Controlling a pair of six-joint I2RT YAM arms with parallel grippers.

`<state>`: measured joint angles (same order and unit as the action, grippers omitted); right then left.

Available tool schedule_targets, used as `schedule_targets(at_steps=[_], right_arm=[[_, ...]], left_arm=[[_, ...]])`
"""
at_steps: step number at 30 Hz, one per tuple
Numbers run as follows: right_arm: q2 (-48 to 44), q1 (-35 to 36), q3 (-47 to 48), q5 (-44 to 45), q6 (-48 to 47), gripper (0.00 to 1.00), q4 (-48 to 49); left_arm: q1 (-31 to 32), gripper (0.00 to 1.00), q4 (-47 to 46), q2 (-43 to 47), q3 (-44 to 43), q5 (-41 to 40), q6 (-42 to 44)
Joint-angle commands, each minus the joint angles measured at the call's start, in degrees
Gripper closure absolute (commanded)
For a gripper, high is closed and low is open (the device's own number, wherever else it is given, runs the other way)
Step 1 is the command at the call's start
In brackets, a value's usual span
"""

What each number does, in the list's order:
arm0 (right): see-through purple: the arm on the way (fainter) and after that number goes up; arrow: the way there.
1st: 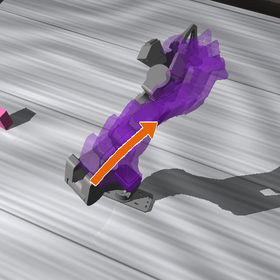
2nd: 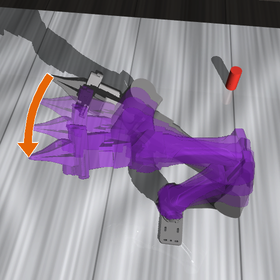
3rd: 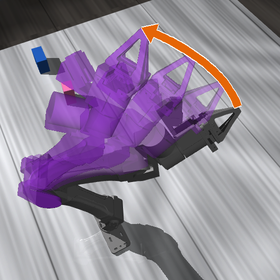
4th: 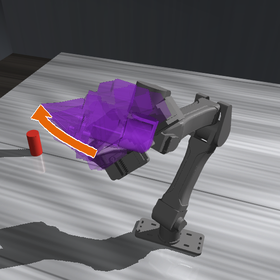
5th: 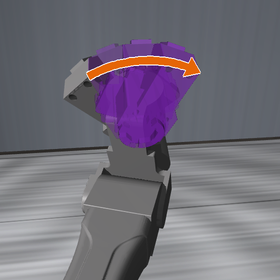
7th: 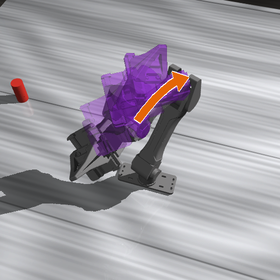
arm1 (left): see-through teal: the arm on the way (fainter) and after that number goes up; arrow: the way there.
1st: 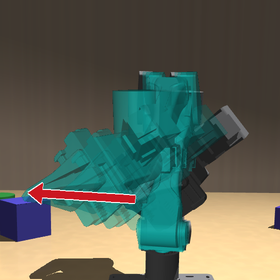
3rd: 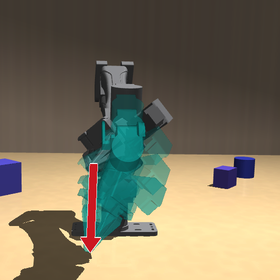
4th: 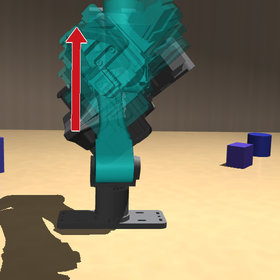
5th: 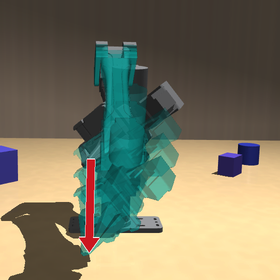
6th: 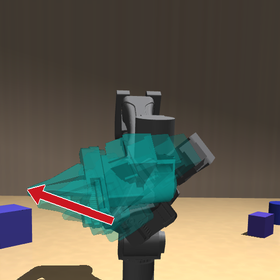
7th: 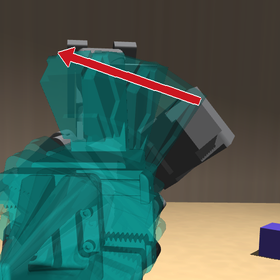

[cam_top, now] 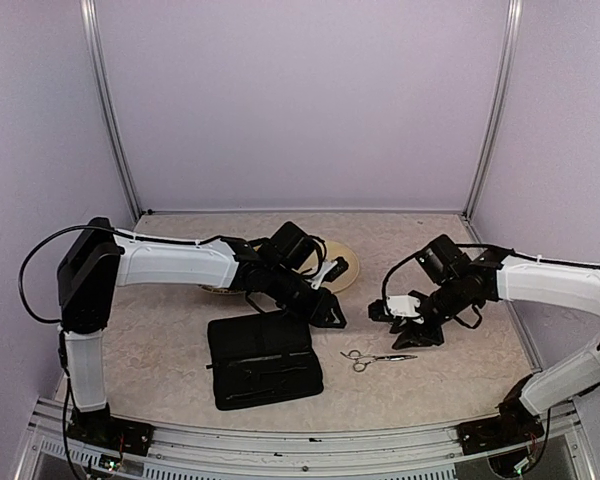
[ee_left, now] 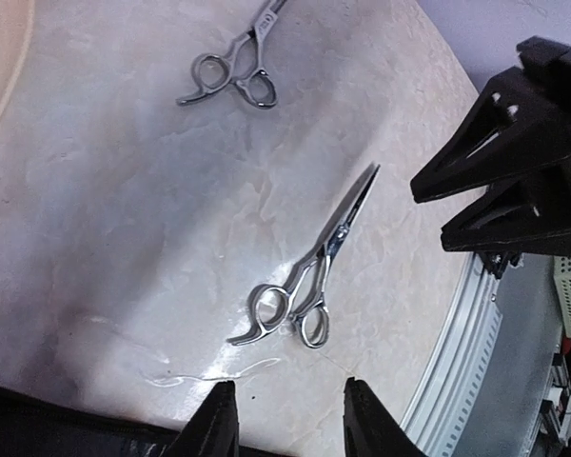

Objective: Sort the hair-cutting tools

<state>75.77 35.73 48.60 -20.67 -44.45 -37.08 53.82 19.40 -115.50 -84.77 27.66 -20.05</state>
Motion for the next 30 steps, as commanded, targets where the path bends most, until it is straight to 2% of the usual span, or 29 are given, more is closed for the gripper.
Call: schedule_targets(at_steps=[1,11,22,24,26,30], right_arm=[[5.18,-0.04,-1.08,-1.21,1.90,0.61,-0.74],[14.14,0.26,0.94,2.29,2.45,0.56,0.43],[19.68,3.09,1.80,5.91,4.03,0.59,3.67],[20.33,4.42,1.52,7.35,4.35,0.64,4.13],[21.12,5.37,1.58,7.96,4.45,0.74,3.42],[22.03,6.37,1.63,8.87,4.33,0.87,1.66]], left_arm=[[0.06,0.60,-3.61,5.31,3.63,-10.57,-3.55],[0.13,0.57,-5.65,7.25,5.79,-16.44,-6.99],[-0.20,0.56,-5.35,8.67,6.46,-19.16,-5.66],[-0.29,0.56,-5.25,9.00,6.59,-19.43,-5.46],[-0.38,0.56,-5.10,9.40,6.84,-19.95,-5.37],[-0.52,0.56,-4.85,10.93,7.78,-20.84,-5.05]])
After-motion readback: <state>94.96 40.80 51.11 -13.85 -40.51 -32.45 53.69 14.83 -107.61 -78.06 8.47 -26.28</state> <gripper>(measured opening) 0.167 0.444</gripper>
